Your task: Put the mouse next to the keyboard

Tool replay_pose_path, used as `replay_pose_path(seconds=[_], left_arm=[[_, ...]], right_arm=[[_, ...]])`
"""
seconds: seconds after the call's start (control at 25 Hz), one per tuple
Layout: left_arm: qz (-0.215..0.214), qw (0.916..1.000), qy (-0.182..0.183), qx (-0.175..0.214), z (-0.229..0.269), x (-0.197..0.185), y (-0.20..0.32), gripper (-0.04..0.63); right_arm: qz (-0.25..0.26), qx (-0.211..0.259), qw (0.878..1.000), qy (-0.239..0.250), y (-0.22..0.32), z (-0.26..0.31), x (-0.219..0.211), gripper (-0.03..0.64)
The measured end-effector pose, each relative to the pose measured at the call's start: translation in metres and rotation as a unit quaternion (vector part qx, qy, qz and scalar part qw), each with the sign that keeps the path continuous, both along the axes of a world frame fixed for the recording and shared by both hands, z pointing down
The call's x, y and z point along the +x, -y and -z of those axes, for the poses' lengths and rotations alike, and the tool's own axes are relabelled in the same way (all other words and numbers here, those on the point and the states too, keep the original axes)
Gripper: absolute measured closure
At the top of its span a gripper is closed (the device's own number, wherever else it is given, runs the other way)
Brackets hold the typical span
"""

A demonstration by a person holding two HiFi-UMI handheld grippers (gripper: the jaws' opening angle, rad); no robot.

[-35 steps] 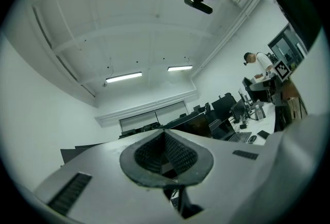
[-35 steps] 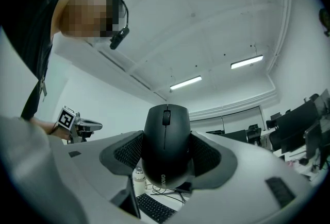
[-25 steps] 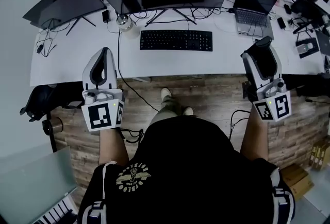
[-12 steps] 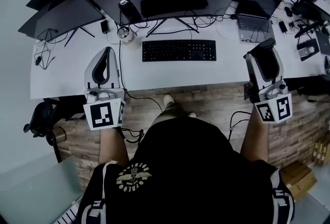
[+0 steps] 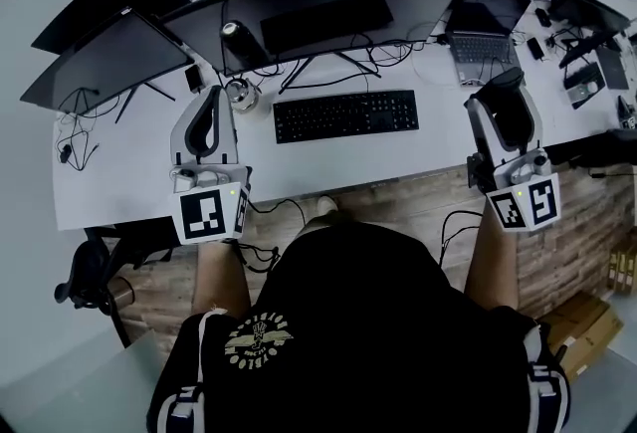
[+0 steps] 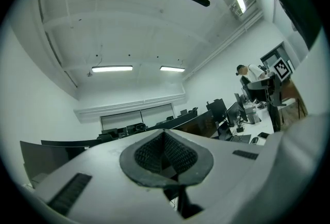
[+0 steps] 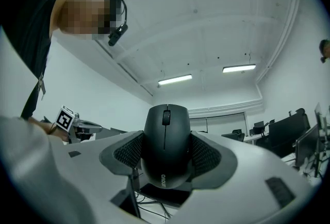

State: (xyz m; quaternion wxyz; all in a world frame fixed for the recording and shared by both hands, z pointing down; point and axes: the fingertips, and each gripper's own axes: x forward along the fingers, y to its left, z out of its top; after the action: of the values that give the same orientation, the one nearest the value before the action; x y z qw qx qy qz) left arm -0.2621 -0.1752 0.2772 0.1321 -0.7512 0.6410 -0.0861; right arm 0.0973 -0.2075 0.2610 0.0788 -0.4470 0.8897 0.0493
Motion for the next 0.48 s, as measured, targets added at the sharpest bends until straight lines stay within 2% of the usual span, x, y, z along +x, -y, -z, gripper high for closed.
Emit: replay_pose_path(seconds=[0.28, 0.48], left_arm=[[-0.043, 0.999, -0.001, 0.011, -0.004, 0.006, 0.034, 0.594], [-0.06, 0.998, -0.014, 0.013, -0.012, 0.014, 0.05, 0.594]], right_arm=[[-0.019, 0.0, 1.0, -0.014, 0.016, -0.009, -0.039, 0.33], [-0.02, -0.019, 0.999, -0.031, 0.023, -0.026, -0.059, 0.331]])
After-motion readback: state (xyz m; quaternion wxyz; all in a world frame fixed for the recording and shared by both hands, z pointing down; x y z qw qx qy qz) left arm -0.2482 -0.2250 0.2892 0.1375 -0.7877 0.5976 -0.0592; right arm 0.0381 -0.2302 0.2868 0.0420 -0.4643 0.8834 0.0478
